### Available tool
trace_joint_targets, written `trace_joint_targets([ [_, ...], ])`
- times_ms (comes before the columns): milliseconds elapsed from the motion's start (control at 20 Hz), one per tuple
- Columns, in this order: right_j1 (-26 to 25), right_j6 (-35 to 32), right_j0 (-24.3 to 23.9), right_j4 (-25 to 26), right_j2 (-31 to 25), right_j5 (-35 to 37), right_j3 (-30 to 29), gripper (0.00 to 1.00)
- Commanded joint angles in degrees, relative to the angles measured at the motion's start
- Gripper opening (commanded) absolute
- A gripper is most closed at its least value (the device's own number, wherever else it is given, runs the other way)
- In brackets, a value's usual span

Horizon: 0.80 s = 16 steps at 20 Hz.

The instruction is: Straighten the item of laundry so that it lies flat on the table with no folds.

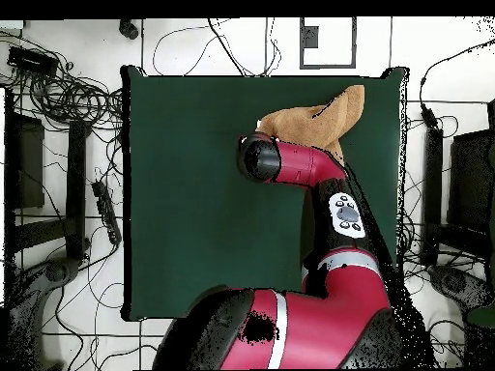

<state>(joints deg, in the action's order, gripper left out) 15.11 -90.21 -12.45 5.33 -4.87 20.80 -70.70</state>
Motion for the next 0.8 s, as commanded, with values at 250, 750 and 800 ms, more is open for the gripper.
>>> trace_joint_targets([
  [250,-0.31,-6.51,2.17,1.03,-5.98,-4.39,-3.68,1.0],
  [750,-0.1,-7.5,3.07,0.54,-4.58,-4.42,-3.5,0.0],
  [800,-0.07,-7.65,3.08,0.3,-4.59,-4.04,-3.62,0.0],
])
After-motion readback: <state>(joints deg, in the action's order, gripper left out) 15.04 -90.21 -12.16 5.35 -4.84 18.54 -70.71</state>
